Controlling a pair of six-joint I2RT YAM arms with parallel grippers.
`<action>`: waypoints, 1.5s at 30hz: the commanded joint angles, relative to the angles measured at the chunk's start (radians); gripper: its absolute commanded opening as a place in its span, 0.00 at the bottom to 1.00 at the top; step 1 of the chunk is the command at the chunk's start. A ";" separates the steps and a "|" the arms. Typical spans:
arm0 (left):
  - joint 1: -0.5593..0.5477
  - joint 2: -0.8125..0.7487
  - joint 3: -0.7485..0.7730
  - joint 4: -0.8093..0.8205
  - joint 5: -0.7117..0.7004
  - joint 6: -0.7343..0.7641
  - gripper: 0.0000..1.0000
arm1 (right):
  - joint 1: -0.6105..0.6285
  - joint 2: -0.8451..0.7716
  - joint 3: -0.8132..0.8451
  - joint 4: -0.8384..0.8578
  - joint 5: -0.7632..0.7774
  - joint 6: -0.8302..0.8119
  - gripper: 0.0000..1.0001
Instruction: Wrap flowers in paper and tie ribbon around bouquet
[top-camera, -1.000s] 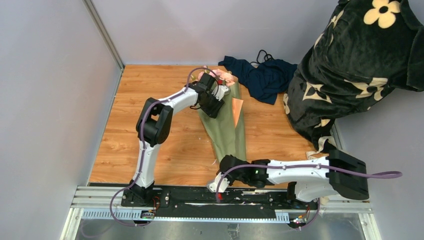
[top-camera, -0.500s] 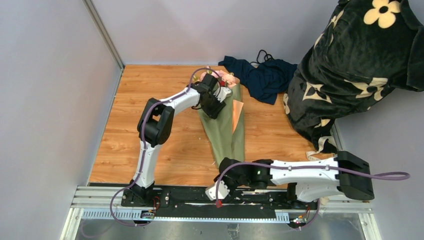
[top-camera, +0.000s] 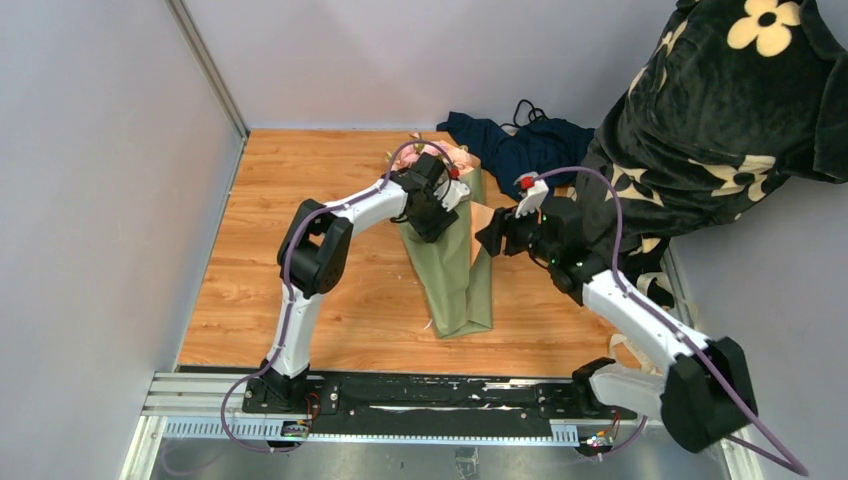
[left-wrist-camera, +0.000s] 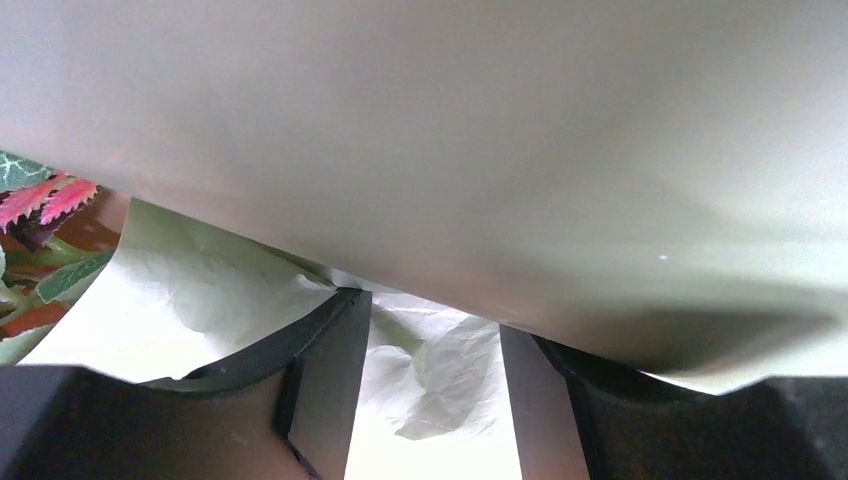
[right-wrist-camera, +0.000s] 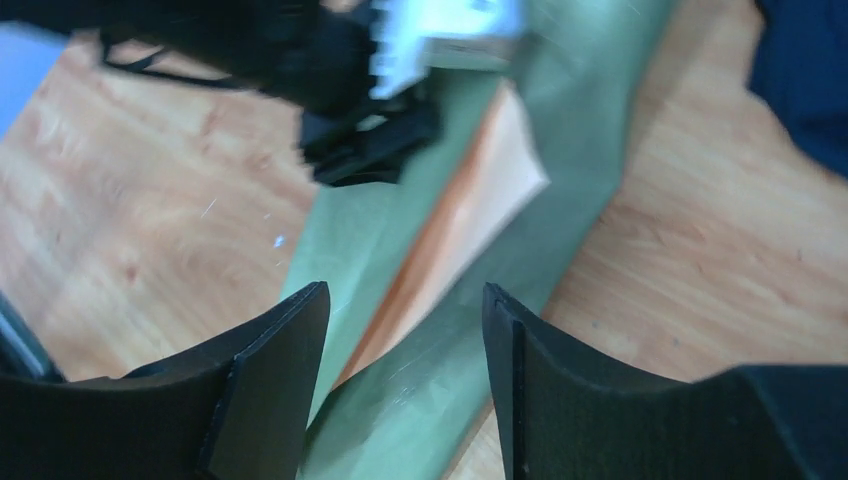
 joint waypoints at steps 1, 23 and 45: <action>-0.036 -0.047 0.037 -0.026 0.005 -0.024 0.59 | -0.141 0.116 -0.019 0.132 -0.088 0.320 0.64; -0.173 0.151 0.334 -0.044 -0.011 -0.067 0.66 | -0.305 0.637 0.058 0.199 -0.245 0.327 0.26; -0.202 0.325 0.365 -0.007 0.070 -0.141 0.65 | -0.623 -0.045 -0.029 -0.506 0.596 0.233 0.53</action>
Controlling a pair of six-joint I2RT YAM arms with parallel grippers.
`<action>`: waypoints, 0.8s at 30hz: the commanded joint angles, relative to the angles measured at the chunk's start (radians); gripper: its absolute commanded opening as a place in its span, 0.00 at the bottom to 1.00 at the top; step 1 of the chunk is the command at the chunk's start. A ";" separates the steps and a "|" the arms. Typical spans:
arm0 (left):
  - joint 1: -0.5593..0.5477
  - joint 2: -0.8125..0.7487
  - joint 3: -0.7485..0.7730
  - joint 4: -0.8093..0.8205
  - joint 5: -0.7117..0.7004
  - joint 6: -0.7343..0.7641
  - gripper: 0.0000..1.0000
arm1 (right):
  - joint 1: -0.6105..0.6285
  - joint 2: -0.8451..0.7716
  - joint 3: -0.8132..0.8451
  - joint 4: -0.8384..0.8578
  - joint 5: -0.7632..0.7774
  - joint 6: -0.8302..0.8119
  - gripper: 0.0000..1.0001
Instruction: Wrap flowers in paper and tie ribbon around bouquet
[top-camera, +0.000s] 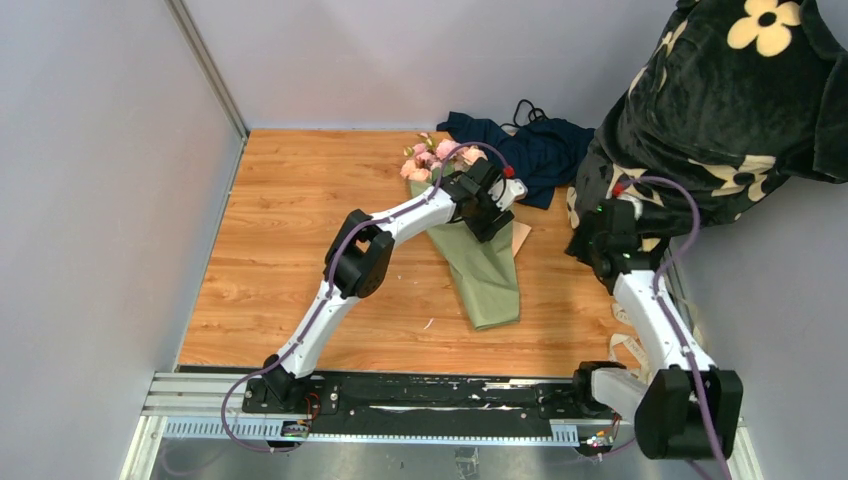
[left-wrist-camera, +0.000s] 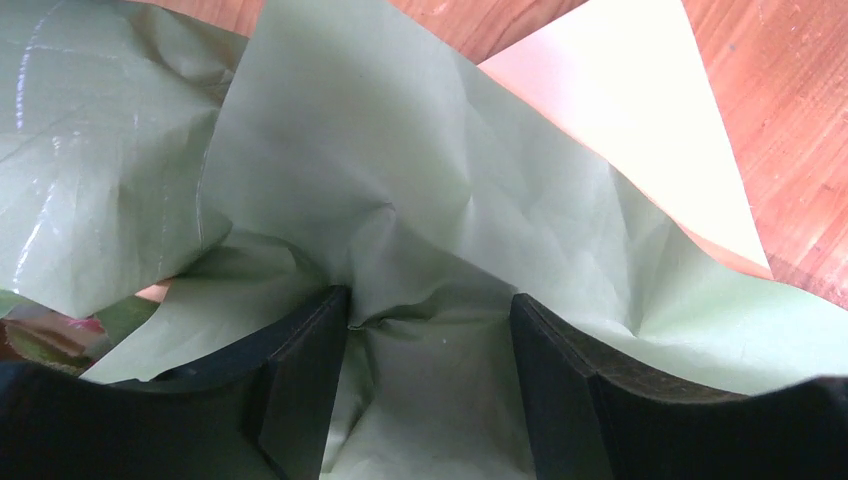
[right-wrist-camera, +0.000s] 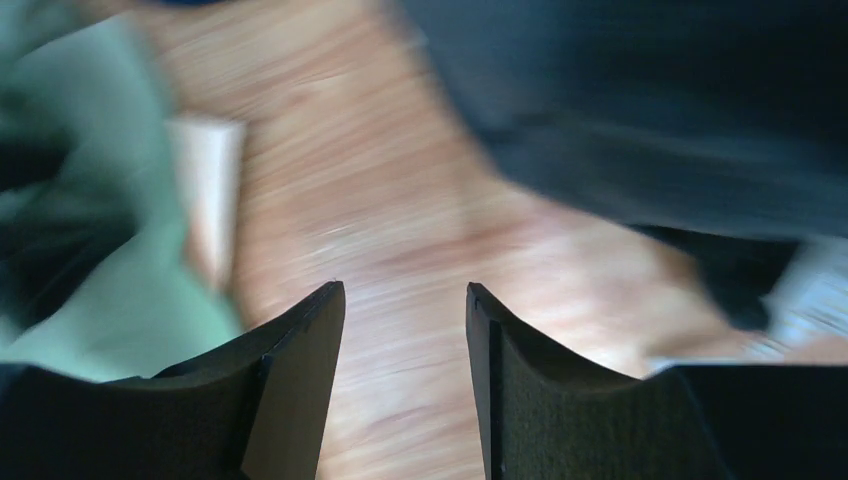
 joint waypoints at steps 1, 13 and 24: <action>-0.018 0.025 -0.097 -0.009 0.068 -0.008 0.65 | -0.235 -0.079 -0.118 -0.022 0.256 0.056 0.54; -0.020 0.011 -0.139 0.001 0.042 0.032 0.65 | -0.582 -0.134 -0.341 0.292 0.286 0.099 0.54; -0.020 0.005 -0.138 -0.025 0.010 0.035 0.65 | -0.634 0.045 -0.288 0.423 0.133 0.054 0.60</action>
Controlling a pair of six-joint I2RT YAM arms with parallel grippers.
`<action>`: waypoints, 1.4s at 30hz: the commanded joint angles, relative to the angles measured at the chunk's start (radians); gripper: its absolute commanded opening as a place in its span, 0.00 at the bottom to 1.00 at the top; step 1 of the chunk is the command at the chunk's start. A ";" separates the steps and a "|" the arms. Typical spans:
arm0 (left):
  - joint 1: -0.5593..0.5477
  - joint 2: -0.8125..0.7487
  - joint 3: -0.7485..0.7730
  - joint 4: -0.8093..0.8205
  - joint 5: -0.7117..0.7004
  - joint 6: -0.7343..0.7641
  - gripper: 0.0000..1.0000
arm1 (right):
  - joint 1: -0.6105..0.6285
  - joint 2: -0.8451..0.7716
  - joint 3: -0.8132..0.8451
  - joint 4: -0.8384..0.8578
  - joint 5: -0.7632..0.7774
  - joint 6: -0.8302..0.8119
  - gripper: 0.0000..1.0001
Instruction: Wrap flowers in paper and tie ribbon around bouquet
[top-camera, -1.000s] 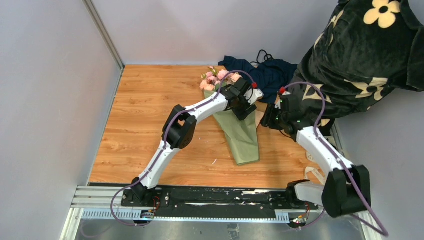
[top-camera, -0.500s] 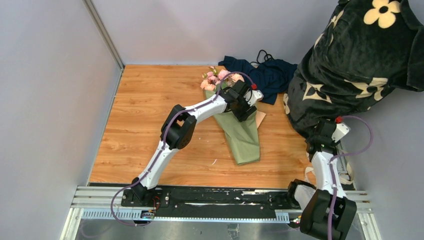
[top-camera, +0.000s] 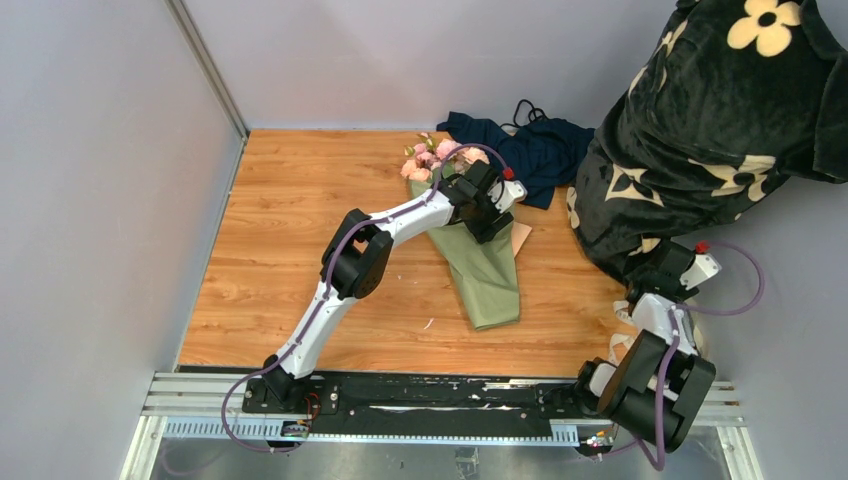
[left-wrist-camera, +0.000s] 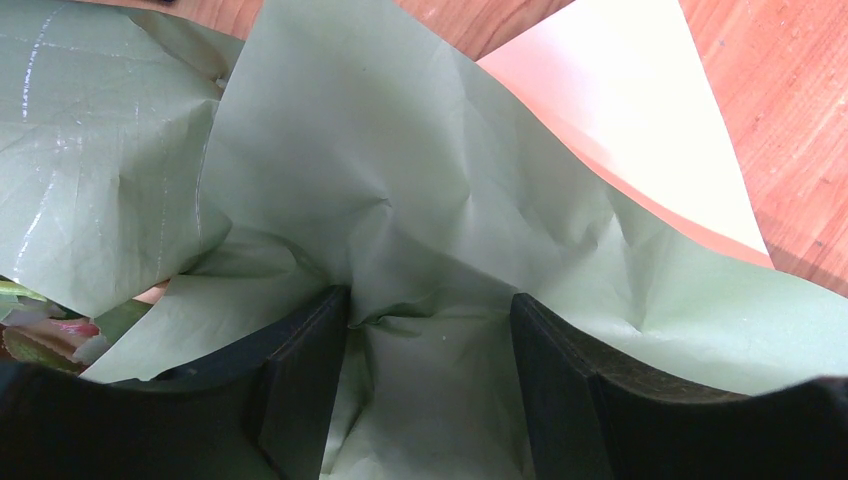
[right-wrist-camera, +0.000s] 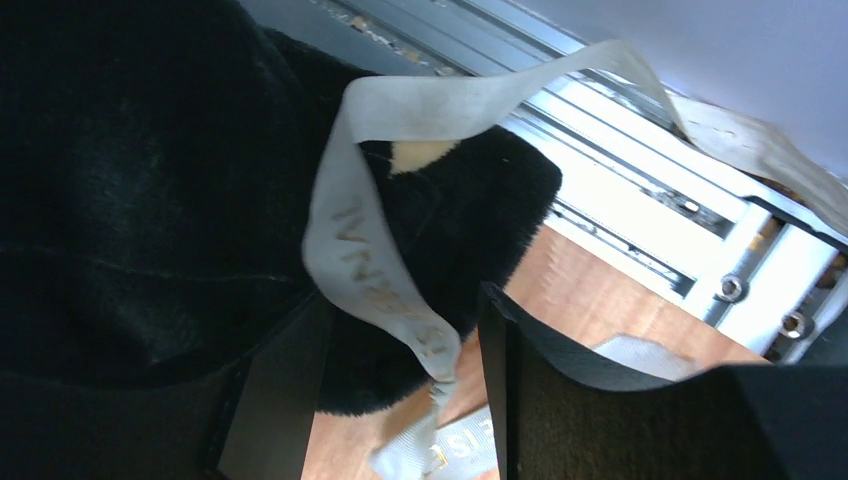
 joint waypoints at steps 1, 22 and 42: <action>-0.019 0.039 -0.047 -0.118 0.000 0.011 0.65 | -0.016 0.062 0.044 0.068 -0.080 -0.020 0.59; -0.024 0.049 -0.040 -0.134 0.032 -0.019 0.65 | 0.222 -0.550 0.181 -0.344 -0.145 -0.062 0.00; -0.024 0.042 -0.026 -0.152 0.047 0.002 0.66 | 0.832 0.020 0.368 -0.561 -0.365 -0.162 0.55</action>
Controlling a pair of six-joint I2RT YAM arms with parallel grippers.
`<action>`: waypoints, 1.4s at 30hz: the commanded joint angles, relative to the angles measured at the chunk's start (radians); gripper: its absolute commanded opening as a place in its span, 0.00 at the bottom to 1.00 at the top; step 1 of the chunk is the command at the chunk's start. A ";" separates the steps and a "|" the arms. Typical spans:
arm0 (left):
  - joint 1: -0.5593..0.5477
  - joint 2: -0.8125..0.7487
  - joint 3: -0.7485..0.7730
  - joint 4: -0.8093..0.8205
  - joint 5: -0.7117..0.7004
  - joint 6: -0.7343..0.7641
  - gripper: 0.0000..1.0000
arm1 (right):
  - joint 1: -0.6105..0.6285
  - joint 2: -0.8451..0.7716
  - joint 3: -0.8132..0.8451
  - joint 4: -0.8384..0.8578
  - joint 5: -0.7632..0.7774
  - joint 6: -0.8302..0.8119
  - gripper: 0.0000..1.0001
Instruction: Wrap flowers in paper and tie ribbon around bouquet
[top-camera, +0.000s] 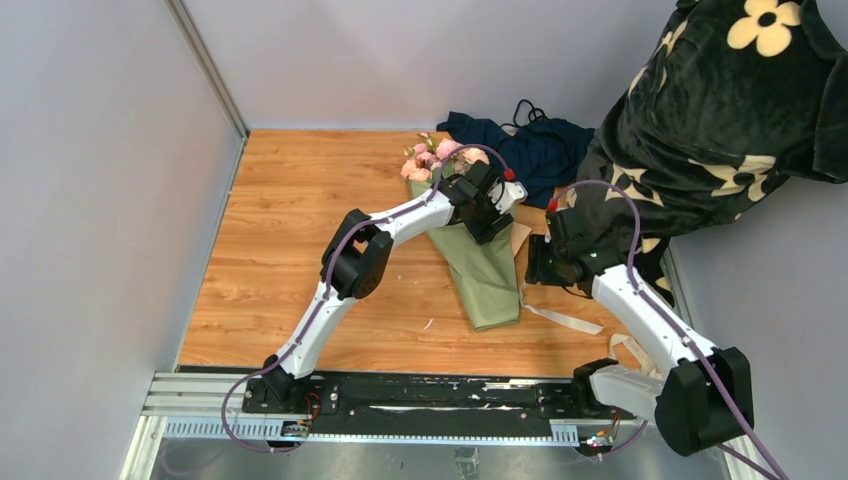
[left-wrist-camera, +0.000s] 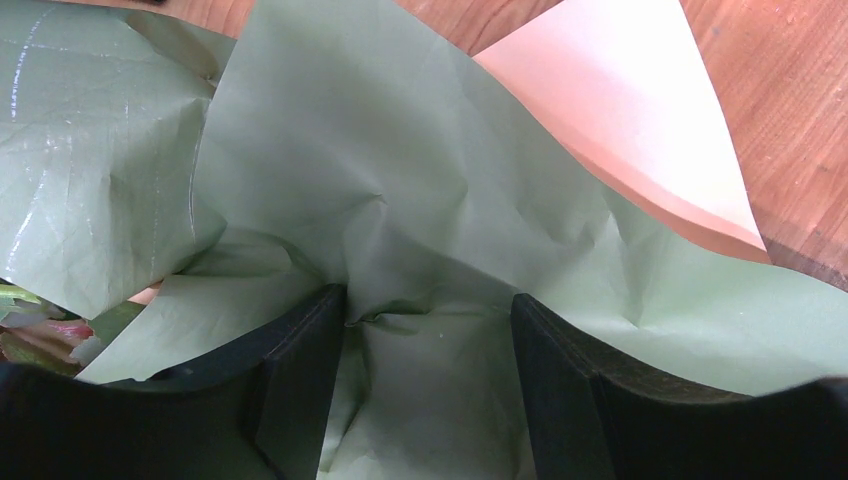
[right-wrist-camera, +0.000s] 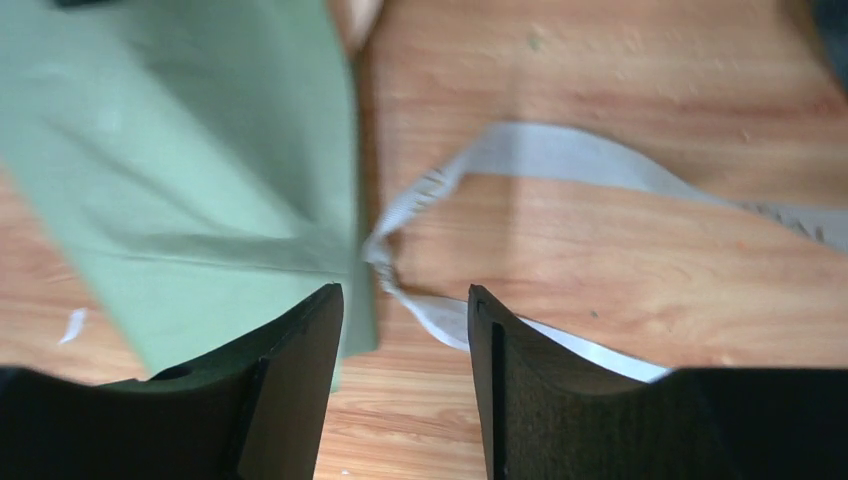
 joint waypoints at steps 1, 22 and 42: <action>-0.021 0.045 -0.027 -0.138 0.039 -0.013 0.65 | -0.060 -0.003 0.072 0.060 -0.237 -0.101 0.59; -0.021 0.049 -0.034 -0.138 0.035 -0.030 0.66 | -0.222 0.660 0.119 0.535 -0.671 -0.102 0.74; -0.024 -0.094 0.030 -0.174 0.031 0.012 0.66 | -0.213 0.748 0.075 0.779 -0.820 0.060 0.00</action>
